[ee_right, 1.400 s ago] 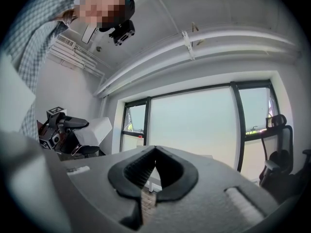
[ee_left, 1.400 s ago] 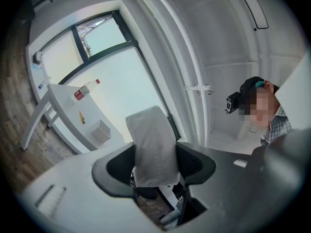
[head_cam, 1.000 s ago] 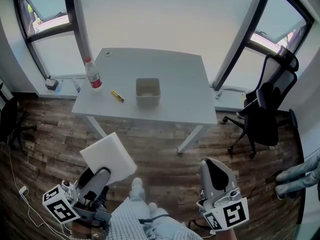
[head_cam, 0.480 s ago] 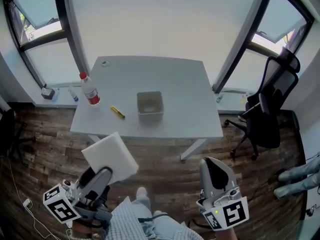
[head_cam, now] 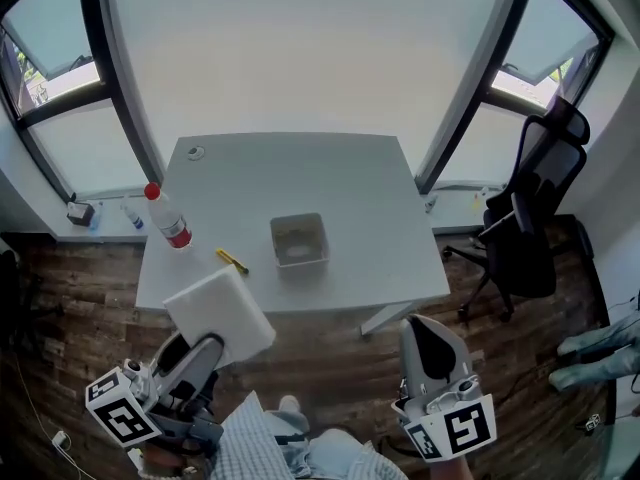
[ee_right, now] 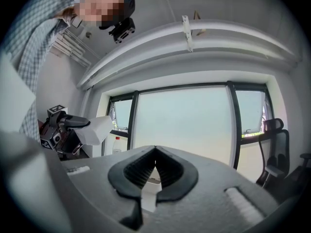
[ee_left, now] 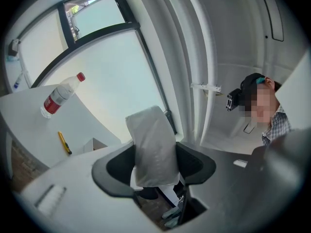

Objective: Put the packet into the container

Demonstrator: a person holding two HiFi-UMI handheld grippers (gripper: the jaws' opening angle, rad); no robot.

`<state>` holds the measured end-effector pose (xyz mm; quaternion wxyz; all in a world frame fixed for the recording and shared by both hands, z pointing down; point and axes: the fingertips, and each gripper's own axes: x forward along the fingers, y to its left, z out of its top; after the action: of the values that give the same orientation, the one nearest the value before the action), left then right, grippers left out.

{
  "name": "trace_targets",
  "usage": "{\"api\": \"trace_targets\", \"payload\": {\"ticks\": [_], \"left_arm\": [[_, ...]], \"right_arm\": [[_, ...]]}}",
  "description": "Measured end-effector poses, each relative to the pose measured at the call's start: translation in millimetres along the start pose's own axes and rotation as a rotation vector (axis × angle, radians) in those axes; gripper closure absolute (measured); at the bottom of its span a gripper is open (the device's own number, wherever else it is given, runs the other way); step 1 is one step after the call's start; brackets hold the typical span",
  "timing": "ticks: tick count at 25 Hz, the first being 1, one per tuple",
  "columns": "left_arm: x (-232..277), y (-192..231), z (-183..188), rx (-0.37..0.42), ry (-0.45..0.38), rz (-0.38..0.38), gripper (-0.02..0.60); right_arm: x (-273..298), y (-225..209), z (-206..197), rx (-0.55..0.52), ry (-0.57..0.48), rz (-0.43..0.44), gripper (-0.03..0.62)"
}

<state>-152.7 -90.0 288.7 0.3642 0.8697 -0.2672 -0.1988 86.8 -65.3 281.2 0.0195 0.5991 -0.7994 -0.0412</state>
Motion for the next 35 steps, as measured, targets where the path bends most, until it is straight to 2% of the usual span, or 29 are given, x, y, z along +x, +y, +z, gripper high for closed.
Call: {"api": "trace_targets", "payload": {"ticks": [9,18,24,35], "left_arm": [[13,28,22,-0.003,0.022,-0.016,0.324],[28,39,23,-0.023,0.042,-0.031,0.324],[47,54,27,-0.013,0.025,-0.005,0.324],[109,83,27,0.047,0.084,0.056,0.324]], "right_arm": [[26,3,-1,-0.017,0.016,-0.035,0.592],[25,-10,-5,-0.028,0.045,-0.081,0.592],[33,-26,-8,-0.037,0.048,-0.074,0.592],[82,-63,-23,-0.022,0.068,-0.02,0.592]]}}
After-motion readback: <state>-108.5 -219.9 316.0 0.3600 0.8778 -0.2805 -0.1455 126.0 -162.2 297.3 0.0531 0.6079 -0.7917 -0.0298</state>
